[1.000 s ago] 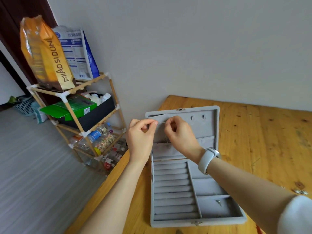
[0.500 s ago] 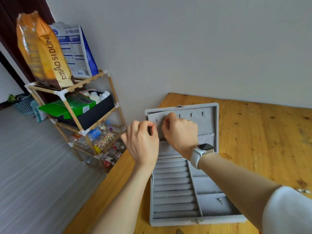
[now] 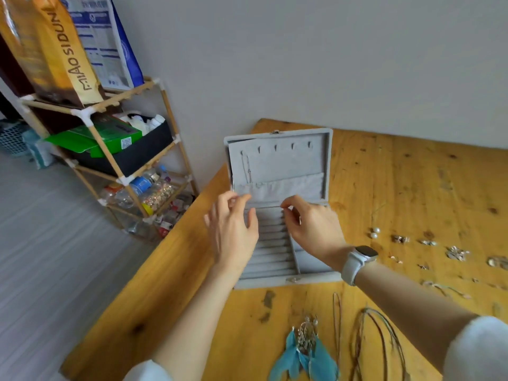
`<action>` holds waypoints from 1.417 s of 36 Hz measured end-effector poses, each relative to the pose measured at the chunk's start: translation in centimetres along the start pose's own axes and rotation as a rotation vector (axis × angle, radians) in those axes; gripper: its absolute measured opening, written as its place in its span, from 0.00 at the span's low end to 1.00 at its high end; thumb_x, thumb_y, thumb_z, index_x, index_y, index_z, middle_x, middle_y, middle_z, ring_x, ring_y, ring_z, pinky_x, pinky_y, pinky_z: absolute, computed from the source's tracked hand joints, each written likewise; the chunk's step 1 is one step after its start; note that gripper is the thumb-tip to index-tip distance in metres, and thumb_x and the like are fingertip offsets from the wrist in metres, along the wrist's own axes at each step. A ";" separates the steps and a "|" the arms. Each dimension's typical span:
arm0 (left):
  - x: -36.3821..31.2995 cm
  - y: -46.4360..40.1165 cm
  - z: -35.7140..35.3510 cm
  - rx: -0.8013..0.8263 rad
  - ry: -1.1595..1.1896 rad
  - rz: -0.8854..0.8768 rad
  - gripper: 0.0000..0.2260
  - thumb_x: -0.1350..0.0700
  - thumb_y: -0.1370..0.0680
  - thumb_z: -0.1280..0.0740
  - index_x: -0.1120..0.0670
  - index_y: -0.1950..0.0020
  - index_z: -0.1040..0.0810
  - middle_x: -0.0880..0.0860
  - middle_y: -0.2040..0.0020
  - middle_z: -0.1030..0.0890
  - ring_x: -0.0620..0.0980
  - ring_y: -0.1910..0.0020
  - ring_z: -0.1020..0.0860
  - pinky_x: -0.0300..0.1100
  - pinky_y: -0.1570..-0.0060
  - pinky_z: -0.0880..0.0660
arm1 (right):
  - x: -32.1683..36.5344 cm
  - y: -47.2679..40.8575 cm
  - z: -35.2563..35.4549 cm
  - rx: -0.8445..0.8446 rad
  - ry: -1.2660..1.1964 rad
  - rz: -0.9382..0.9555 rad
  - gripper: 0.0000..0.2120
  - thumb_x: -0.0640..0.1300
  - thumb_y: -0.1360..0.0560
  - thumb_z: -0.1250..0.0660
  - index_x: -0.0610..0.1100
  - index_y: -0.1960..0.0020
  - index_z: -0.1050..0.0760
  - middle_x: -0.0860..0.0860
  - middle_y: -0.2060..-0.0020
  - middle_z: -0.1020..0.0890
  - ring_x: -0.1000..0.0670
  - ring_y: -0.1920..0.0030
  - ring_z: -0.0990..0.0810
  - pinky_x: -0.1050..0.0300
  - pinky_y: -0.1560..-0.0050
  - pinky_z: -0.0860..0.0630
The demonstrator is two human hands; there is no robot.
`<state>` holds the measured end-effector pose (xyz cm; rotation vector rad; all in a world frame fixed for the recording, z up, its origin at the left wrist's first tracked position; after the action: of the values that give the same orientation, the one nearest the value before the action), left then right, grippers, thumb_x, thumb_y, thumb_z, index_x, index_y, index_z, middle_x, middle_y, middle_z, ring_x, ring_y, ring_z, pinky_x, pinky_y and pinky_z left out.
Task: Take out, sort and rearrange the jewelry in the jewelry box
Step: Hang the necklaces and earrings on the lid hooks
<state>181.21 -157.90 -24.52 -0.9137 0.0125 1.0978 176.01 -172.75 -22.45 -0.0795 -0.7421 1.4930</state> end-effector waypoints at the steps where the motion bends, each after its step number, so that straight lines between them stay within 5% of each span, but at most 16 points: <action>1: -0.3 0.8 0.4 0.015 0.027 0.010 0.14 0.52 0.27 0.39 0.53 0.46 0.20 0.53 0.47 0.25 0.52 0.48 0.27 0.48 0.53 0.32 | 0.1 1.1 0.5 -0.005 -0.010 -0.005 0.10 0.44 0.25 0.42 0.45 0.48 0.24 0.48 0.66 0.18 0.42 0.62 0.20 0.57 0.67 0.35; 6: -1.7 6.0 2.8 0.037 0.163 0.006 0.14 0.54 0.27 0.41 0.55 0.46 0.21 0.54 0.47 0.24 0.55 0.48 0.24 0.50 0.48 0.28 | 0.7 7.3 2.6 0.048 -0.082 -0.049 0.09 0.44 0.27 0.41 0.46 0.50 0.24 0.52 0.63 0.19 0.47 0.62 0.21 0.57 0.65 0.30; 11: -2.5 11.9 4.5 0.115 0.231 0.047 0.14 0.54 0.27 0.42 0.55 0.47 0.21 0.52 0.49 0.23 0.52 0.49 0.24 0.47 0.48 0.29 | 0.9 12.6 2.9 0.205 -0.017 -0.111 0.09 0.43 0.25 0.38 0.47 0.47 0.23 0.51 0.53 0.19 0.49 0.52 0.23 0.59 0.58 0.31; 15: -2.0 15.5 4.4 0.285 0.059 0.111 0.19 0.49 0.29 0.44 0.54 0.45 0.21 0.53 0.46 0.22 0.56 0.46 0.25 0.49 0.46 0.33 | 0.4 14.9 2.3 0.268 0.057 -0.155 0.13 0.43 0.24 0.39 0.45 0.42 0.24 0.48 0.48 0.22 0.46 0.43 0.28 0.56 0.52 0.30; 22: -1.9 16.1 4.5 0.424 -0.036 0.127 0.16 0.51 0.24 0.37 0.51 0.38 0.25 0.50 0.35 0.28 0.51 0.34 0.33 0.49 0.38 0.41 | 1.0 15.6 1.7 0.247 0.107 -0.179 0.11 0.46 0.25 0.37 0.43 0.45 0.23 0.46 0.51 0.22 0.44 0.48 0.29 0.52 0.51 0.31; 32: -2.1 16.1 4.6 0.430 -0.045 0.096 0.15 0.51 0.23 0.38 0.49 0.37 0.25 0.48 0.35 0.28 0.49 0.34 0.35 0.47 0.38 0.43 | 1.5 15.5 2.6 0.203 -0.007 -0.196 0.09 0.45 0.24 0.37 0.43 0.48 0.22 0.47 0.53 0.21 0.46 0.50 0.28 0.53 0.51 0.29; 40: -2.1 16.2 4.6 0.418 -0.065 0.089 0.15 0.51 0.24 0.37 0.48 0.38 0.24 0.47 0.37 0.27 0.50 0.35 0.34 0.47 0.39 0.41 | 2.5 15.1 1.4 0.343 0.068 -0.176 0.11 0.48 0.24 0.38 0.47 0.45 0.24 0.49 0.49 0.23 0.47 0.45 0.30 0.53 0.46 0.32; 51: -1.9 16.2 4.5 0.430 -0.037 0.095 0.14 0.49 0.23 0.38 0.47 0.39 0.24 0.46 0.36 0.28 0.49 0.34 0.35 0.47 0.38 0.42 | 2.3 15.4 3.3 0.193 -0.242 -0.185 0.05 0.41 0.24 0.37 0.44 0.52 0.23 0.52 0.56 0.21 0.51 0.53 0.25 0.59 0.54 0.28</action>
<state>165.99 -154.15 -30.95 -0.5099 0.2546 1.1423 160.84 -170.10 -26.40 0.3130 -0.7725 1.4029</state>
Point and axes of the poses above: each hand's wrist, its own y-axis away from the middle knuckle, its own z-axis out of the back of the hand, x = y × z, the point moved 2 cm from there along -y, towards the middle knuckle
